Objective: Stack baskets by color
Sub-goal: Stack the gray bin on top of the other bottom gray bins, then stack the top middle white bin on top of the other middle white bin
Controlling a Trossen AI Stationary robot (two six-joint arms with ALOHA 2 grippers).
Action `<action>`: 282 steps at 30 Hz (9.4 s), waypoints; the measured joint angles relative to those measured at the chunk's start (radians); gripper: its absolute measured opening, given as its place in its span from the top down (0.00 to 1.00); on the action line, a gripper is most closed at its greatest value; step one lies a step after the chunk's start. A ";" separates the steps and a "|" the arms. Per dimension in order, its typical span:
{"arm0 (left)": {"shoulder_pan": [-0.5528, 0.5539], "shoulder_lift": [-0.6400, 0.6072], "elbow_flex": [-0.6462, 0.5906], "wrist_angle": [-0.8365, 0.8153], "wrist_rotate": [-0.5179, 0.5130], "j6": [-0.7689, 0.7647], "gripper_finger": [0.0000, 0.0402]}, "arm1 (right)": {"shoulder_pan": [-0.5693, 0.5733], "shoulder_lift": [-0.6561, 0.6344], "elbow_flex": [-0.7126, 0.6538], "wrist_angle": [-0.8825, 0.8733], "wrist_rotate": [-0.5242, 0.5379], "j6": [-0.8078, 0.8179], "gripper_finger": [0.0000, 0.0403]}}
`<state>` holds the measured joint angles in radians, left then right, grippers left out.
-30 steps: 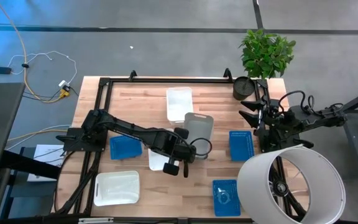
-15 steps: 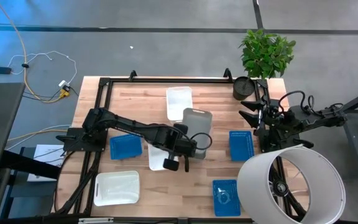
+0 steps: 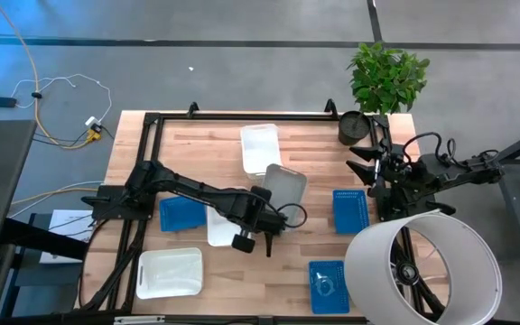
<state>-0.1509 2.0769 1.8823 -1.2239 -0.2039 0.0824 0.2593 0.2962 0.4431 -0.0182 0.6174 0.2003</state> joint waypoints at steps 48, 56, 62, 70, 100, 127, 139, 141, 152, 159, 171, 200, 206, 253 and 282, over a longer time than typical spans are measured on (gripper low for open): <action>0.096 -0.270 0.040 0.162 0.167 -0.081 0.39 | 0.000 0.000 0.000 -0.008 0.012 0.004 0.40; 0.147 -0.563 -0.293 0.690 0.163 -0.163 0.43 | 0.000 0.000 0.000 -0.007 0.002 0.008 0.40; 0.156 -0.795 -0.728 1.196 0.162 -0.301 0.47 | 0.000 0.000 0.000 -0.007 0.001 0.008 0.40; 0.118 -0.936 -1.098 1.633 0.080 -0.403 0.48 | 0.000 0.000 0.000 -0.008 0.000 0.001 0.40; 0.120 -0.951 -1.138 1.640 -0.040 -0.282 0.48 | 0.000 0.000 0.000 -0.008 0.000 0.001 0.40; 0.119 -0.949 -1.138 1.640 -0.122 -0.289 0.48 | 0.000 0.000 0.000 -0.008 0.008 0.027 0.40; 0.119 -0.949 -1.138 1.640 -0.147 -0.245 0.48 | 0.000 0.000 0.000 -0.008 0.008 0.027 0.40; 0.119 -0.949 -1.138 1.640 -0.180 -0.244 0.48 | 0.000 0.000 0.000 -0.008 0.008 0.027 0.40; 0.239 -0.893 -0.926 1.229 -0.294 -0.341 0.32 | 0.000 0.000 0.000 -0.008 0.008 0.027 0.40; 0.406 -0.746 -0.843 1.088 -0.290 -0.524 0.30 | 0.000 0.000 0.000 -0.008 0.008 0.027 0.40; 0.481 -0.608 -0.844 0.873 -0.095 -0.769 0.30 | 0.000 0.000 0.000 -0.018 0.008 0.027 0.40; 0.658 -0.321 -0.844 0.901 -0.032 -0.951 0.81 | 0.000 0.000 0.000 -0.030 0.008 0.061 0.40; 0.661 -0.341 -0.844 0.908 -0.042 -0.909 0.97 | 0.000 0.000 0.000 -0.033 0.008 0.061 0.40; -0.042 -1.073 -0.845 0.375 -0.457 -1.450 1.00 | 0.000 0.034 0.000 -0.068 0.000 0.114 0.40; -0.453 -0.629 -0.676 -0.097 -0.542 -2.286 1.00 | 0.000 0.080 0.000 -0.068 0.028 0.160 0.40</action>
<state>-0.6042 1.4475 1.2065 -1.3208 -0.7456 -2.2032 0.2596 0.3764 0.4427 -0.0861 0.6452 0.3607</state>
